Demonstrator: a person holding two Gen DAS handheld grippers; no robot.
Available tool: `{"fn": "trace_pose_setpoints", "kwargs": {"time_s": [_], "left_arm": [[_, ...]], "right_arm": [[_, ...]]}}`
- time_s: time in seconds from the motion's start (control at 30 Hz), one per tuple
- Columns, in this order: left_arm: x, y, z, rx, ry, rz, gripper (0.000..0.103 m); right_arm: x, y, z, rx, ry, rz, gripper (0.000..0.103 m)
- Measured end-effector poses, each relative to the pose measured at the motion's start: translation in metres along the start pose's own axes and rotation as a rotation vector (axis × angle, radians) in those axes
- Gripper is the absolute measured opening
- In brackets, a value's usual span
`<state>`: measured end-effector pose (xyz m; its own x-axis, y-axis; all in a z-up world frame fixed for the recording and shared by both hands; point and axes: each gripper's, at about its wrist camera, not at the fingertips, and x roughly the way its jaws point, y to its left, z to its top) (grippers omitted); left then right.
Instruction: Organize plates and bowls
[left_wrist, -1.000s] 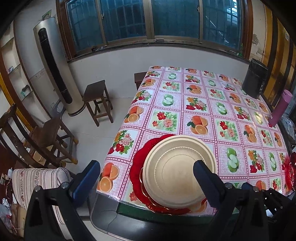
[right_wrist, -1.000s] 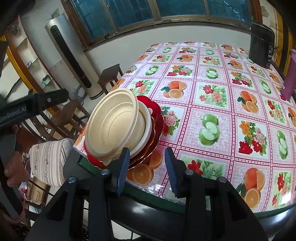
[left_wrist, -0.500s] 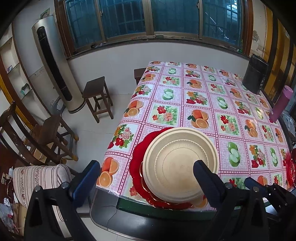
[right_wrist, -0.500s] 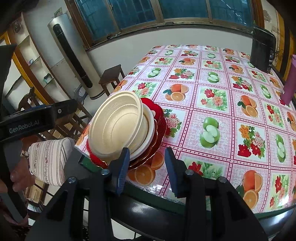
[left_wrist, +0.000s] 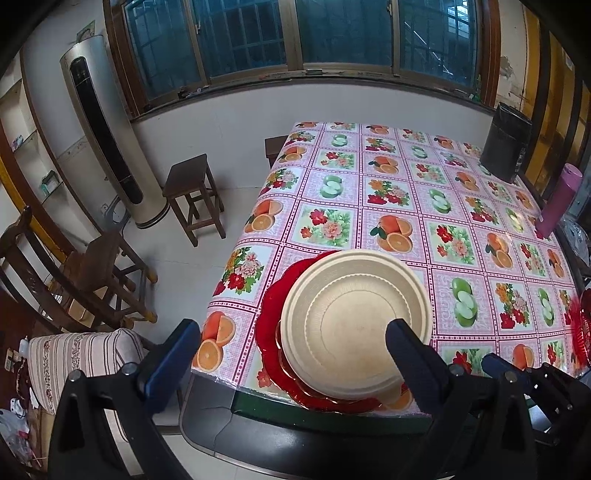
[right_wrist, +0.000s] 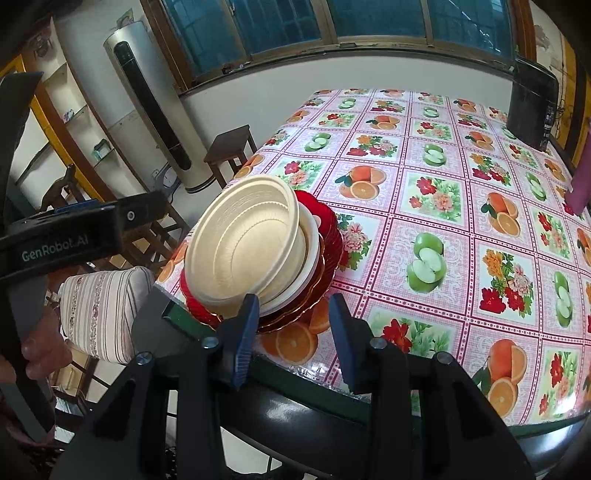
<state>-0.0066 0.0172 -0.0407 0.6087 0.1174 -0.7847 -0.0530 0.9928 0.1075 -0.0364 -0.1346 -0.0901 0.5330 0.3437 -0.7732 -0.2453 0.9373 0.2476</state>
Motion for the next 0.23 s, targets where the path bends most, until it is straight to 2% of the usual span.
{"fn": "trace_pose_setpoints", "kwargs": {"time_s": [0.13, 0.23], "left_arm": [[-0.0025, -0.0021, 0.0000, 0.005, -0.020, -0.031, 0.102], [-0.0023, -0.0054, -0.0012, 0.028, -0.032, -0.009, 0.102]], "right_arm": [[-0.0012, -0.0002, -0.0001, 0.000, -0.007, -0.001, 0.041], [-0.0002, -0.0034, -0.0006, 0.011, -0.007, -0.005, 0.041]]}}
